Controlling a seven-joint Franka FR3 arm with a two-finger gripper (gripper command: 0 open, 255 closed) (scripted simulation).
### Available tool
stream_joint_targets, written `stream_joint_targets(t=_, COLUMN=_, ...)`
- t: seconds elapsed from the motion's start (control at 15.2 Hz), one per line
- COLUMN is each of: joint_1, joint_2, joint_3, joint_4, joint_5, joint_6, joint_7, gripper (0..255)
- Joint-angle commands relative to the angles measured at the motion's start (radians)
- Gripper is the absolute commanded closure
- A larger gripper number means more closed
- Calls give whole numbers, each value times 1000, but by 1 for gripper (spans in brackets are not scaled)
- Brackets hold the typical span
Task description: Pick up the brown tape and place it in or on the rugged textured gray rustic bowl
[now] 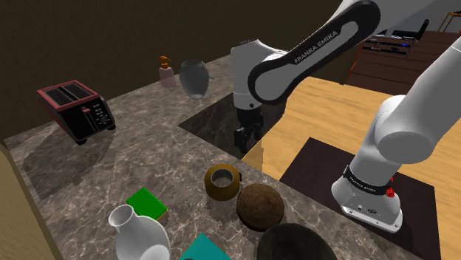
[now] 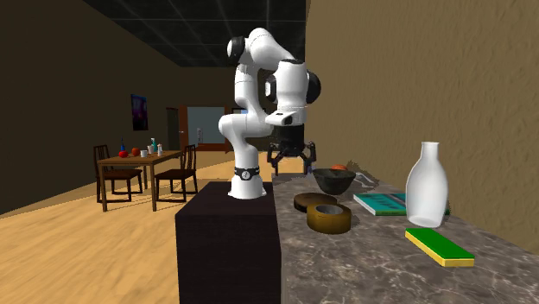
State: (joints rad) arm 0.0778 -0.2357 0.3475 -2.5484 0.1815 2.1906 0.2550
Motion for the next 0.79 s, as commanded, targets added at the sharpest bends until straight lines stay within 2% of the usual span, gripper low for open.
stream_joint_targets(t=0.0, joint_1=0, joint_2=88, joint_3=26, joint_4=24, joint_5=-17, joint_6=75, joint_7=46, gripper=0)
stream_joint_targets(t=0.4, joint_1=18, joint_2=345, joint_3=59, joint_4=137, joint_5=-135, joint_6=235, joint_7=209, gripper=0)
stream_joint_targets(t=0.73, joint_1=27, joint_2=397, joint_3=51, joint_4=128, joint_5=-164, joint_6=294, joint_7=231, gripper=0)
